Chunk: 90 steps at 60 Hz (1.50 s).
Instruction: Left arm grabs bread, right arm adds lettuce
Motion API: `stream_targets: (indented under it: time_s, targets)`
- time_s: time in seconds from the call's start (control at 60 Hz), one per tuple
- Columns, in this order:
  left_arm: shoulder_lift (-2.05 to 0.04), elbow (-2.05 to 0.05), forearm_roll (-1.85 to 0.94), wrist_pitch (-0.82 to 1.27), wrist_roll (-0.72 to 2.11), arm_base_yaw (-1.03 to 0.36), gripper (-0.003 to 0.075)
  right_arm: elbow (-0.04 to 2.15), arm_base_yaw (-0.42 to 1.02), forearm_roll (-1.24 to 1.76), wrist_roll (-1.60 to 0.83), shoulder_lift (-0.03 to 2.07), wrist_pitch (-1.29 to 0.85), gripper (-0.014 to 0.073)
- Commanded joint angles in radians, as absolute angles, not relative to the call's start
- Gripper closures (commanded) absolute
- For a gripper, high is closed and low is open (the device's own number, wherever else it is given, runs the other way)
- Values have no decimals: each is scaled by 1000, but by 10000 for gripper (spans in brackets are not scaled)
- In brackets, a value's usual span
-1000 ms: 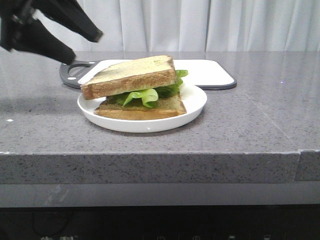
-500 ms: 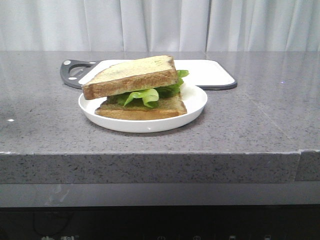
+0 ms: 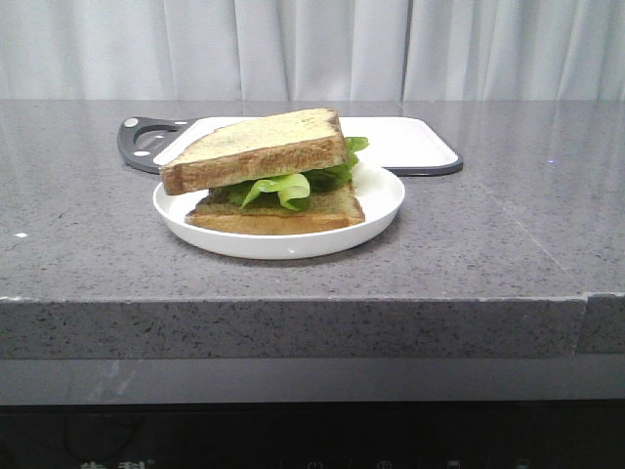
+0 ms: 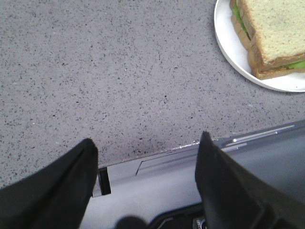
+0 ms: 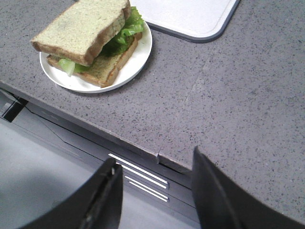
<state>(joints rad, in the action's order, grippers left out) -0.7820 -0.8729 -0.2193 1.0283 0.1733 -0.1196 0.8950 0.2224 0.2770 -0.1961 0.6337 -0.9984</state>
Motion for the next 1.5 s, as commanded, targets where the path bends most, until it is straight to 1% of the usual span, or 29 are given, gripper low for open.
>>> stream_targets:
  time_s: [0.0, 0.233, 0.283, 0.367, 0.417, 0.517, 0.617, 0.733, 1.267, 1.367, 1.483]
  targets:
    - [-722, -850, -232, 917, 161, -130, 281, 919, 219, 285, -194, 634, -942, 232]
    - [-668, -782, -226, 842, 161, -130, 282, 919, 219, 285, -194, 634, -947, 232]
    - [-668, -780, -226, 839, 161, -130, 285, 919, 219, 285, -194, 634, -947, 255]
    - [-668, -776, -226, 835, 161, -130, 324, 919, 219, 285, -194, 634, -949, 350]
    - [-668, -775, -226, 835, 161, -130, 377, 919, 219, 285, -194, 634, -950, 431]
    - [-668, -775, -226, 827, 161, -130, 513, 919, 219, 285, -194, 634, -952, 596]
    - [-668, -775, -226, 818, 161, -130, 634, 919, 219, 285, -194, 634, -952, 713]
    - [-668, -775, -226, 795, 161, -130, 742, 919, 219, 285, -194, 634, -952, 711]
    - [-668, -773, -241, 790, 161, -130, 741, 919, 219, 284, -194, 634, -952, 711]
    - [-615, -752, -244, 777, 161, -130, 741, 919, 219, 284, -194, 634, -952, 711]
    - [-512, -690, -208, 706, 161, -115, 741, 919, 219, 284, -194, 634, -952, 711]
